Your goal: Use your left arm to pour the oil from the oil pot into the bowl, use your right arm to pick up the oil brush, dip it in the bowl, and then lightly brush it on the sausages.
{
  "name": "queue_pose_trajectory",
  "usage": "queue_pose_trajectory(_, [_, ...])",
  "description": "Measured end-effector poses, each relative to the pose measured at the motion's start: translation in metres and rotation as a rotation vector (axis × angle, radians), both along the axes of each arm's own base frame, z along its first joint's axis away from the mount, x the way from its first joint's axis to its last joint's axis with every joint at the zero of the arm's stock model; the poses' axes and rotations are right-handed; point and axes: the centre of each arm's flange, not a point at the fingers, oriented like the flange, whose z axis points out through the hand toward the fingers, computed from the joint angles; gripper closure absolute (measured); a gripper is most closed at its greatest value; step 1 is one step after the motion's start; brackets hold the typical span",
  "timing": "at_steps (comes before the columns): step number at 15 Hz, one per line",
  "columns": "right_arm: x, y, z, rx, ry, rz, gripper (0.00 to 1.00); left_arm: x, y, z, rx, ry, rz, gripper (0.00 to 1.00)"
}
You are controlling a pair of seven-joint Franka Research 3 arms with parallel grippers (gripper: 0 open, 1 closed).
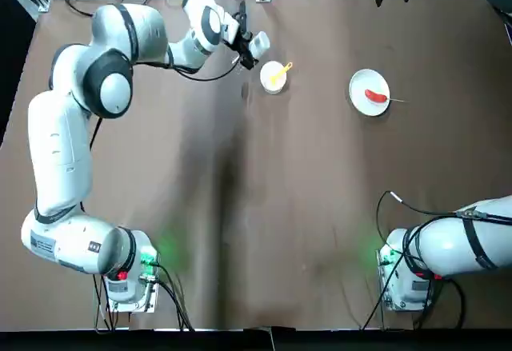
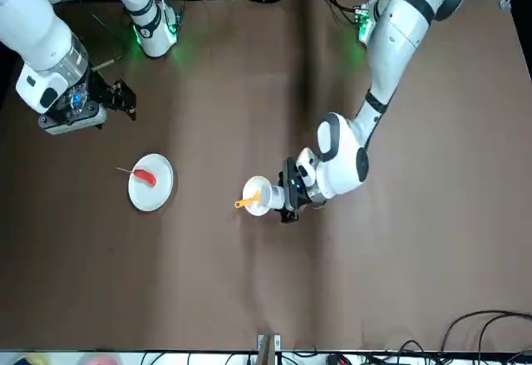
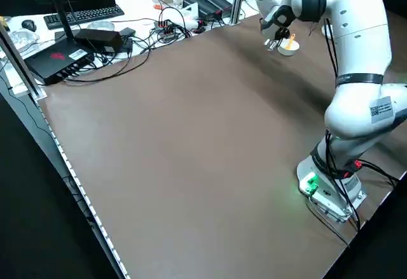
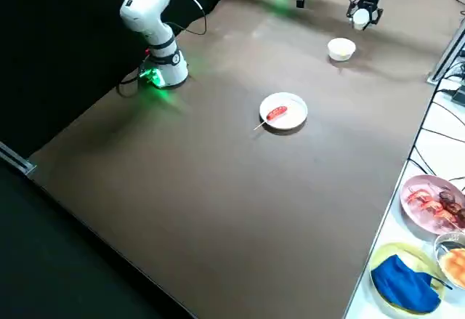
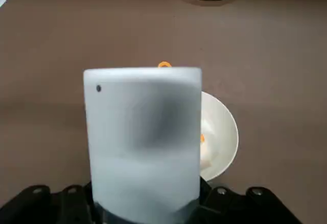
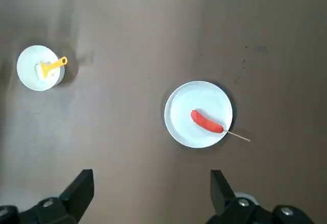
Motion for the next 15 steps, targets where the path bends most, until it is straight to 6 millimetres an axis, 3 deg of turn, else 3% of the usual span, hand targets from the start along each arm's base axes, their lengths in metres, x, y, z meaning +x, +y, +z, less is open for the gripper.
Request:
queue_pose_trajectory(10, [-0.001,0.007,0.001,0.006,-0.008,0.011,0.0,-0.019,-0.025,-0.021,0.157,-0.044,0.003,0.47])
queue_pose_trajectory(15, [0.0,0.005,0.001,0.006,-0.008,0.003,0.0,-0.022,-0.037,-0.017,0.215,-0.083,0.015,0.47])
